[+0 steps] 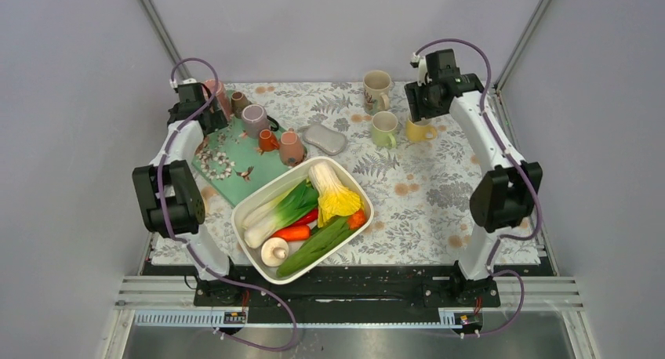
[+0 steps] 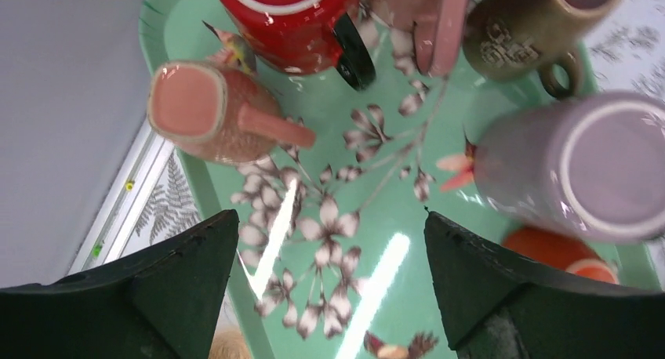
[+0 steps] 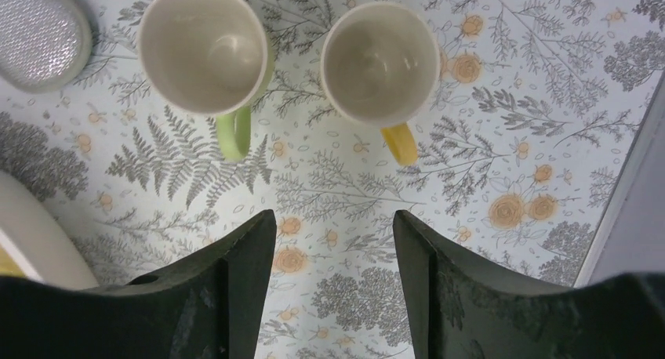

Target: Turn the mug right side up

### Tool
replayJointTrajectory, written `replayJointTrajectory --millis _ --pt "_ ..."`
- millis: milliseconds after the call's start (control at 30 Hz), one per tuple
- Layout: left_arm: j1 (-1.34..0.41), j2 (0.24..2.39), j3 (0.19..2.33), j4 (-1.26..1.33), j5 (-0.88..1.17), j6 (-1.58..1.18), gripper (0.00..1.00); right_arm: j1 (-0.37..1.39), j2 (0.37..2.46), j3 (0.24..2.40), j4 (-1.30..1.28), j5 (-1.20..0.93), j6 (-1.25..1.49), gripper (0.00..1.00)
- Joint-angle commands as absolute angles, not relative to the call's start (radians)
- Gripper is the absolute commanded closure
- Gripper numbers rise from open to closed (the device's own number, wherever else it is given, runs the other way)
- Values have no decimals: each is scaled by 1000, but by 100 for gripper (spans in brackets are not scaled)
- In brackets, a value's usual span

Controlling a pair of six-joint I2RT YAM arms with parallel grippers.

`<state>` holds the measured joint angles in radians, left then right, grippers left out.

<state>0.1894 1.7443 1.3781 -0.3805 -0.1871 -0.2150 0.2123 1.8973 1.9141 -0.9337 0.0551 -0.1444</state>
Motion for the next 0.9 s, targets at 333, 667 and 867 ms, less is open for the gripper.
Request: replayJointTrajectory --millis 333,667,867 --pt "288 2030 1799 -464 -280 -49 1 225 1604 1527 -681 -6 -130 32" --pt "388 2033 1820 -575 166 144 1 226 1616 1513 -690 -5 -141 30" --pt "400 2049 1861 -653 179 439 1 226 1626 1512 -692 -14 -147 30"
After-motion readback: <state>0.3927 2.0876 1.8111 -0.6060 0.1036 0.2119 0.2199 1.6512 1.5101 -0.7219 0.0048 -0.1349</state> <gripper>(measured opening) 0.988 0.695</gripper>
